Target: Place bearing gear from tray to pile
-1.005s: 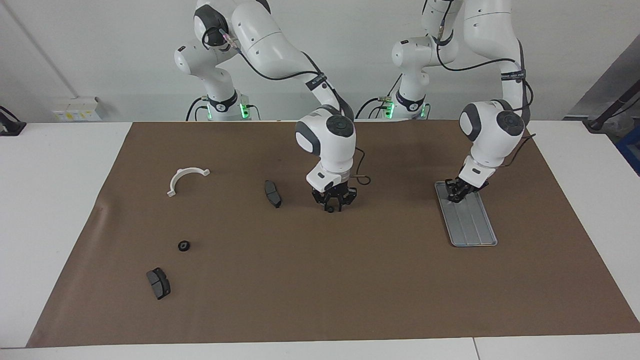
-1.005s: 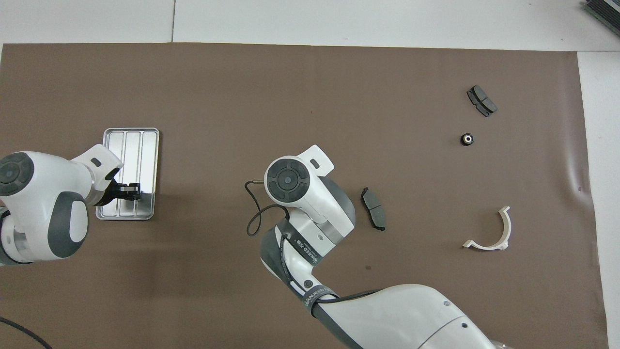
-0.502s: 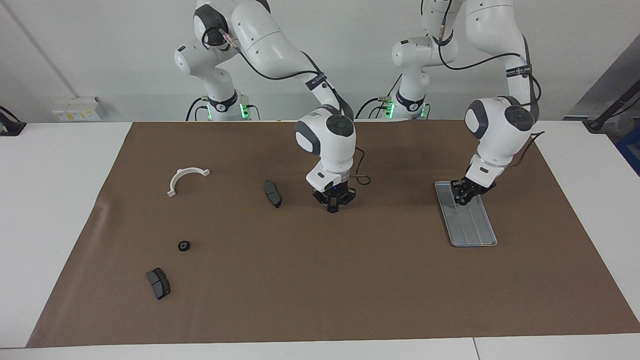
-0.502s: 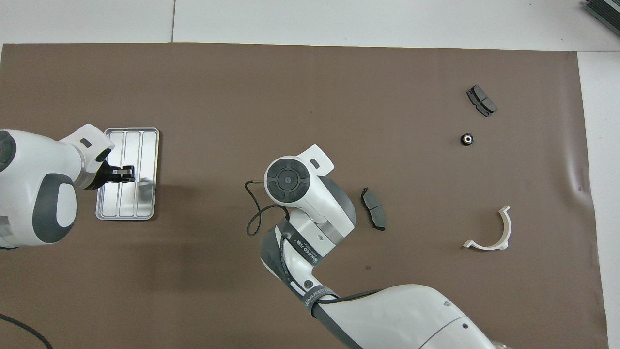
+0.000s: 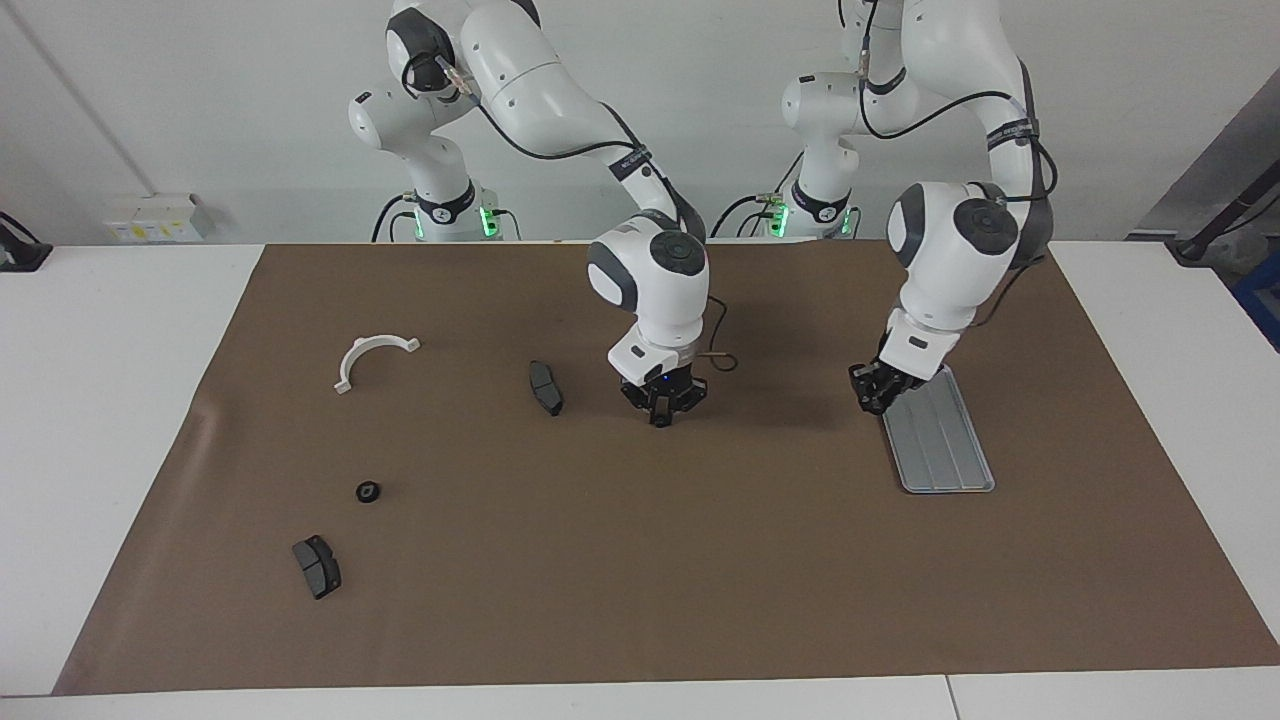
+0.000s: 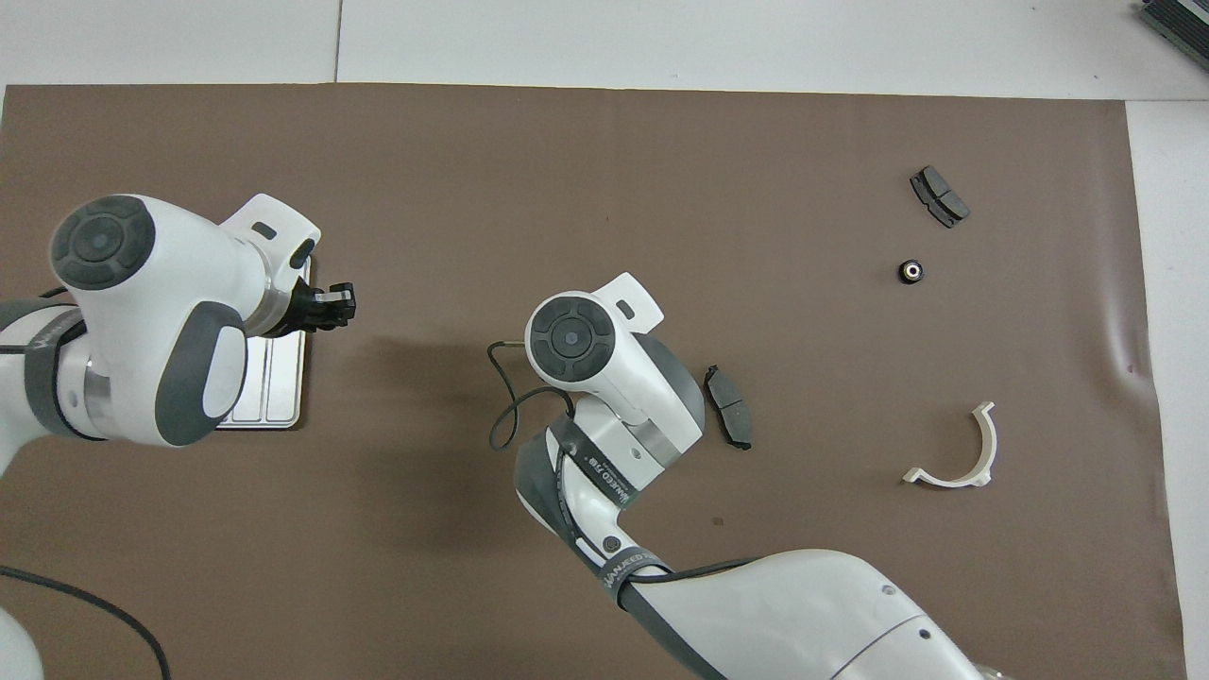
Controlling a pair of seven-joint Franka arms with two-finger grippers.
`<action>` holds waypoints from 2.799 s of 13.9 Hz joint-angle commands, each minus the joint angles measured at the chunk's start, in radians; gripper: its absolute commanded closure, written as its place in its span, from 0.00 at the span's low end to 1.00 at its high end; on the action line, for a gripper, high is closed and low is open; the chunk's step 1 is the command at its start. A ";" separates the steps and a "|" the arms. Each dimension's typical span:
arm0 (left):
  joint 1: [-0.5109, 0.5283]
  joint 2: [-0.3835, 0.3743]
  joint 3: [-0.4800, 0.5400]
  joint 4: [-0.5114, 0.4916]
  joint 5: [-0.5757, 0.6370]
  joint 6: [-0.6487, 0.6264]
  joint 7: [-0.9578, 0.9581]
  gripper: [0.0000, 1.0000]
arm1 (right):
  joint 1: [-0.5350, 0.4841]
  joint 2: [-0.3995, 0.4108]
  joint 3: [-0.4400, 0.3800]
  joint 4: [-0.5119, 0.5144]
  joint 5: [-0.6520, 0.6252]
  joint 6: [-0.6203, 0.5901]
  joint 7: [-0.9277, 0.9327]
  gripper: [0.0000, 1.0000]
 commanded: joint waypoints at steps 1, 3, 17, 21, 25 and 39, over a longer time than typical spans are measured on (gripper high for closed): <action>-0.086 0.012 0.015 0.024 0.004 -0.012 -0.103 0.96 | -0.119 -0.122 0.010 -0.029 -0.024 -0.092 -0.108 1.00; -0.161 0.013 0.015 0.026 0.002 -0.003 -0.138 0.96 | -0.216 -0.171 0.011 -0.032 -0.012 -0.153 -0.213 1.00; -0.463 0.294 0.013 0.325 0.024 0.023 -0.479 0.32 | -0.551 -0.009 0.013 -0.063 0.156 0.198 -0.629 1.00; -0.419 0.277 0.017 0.357 0.045 0.000 -0.468 0.10 | -0.556 -0.009 0.013 -0.070 0.156 0.201 -0.628 0.00; -0.211 0.126 0.009 0.360 0.033 -0.210 -0.262 0.10 | -0.510 -0.048 0.010 -0.058 0.142 0.169 -0.612 0.00; 0.169 -0.194 0.017 0.334 0.033 -0.558 0.196 0.00 | -0.023 -0.055 0.015 -0.057 0.100 0.025 -0.126 0.00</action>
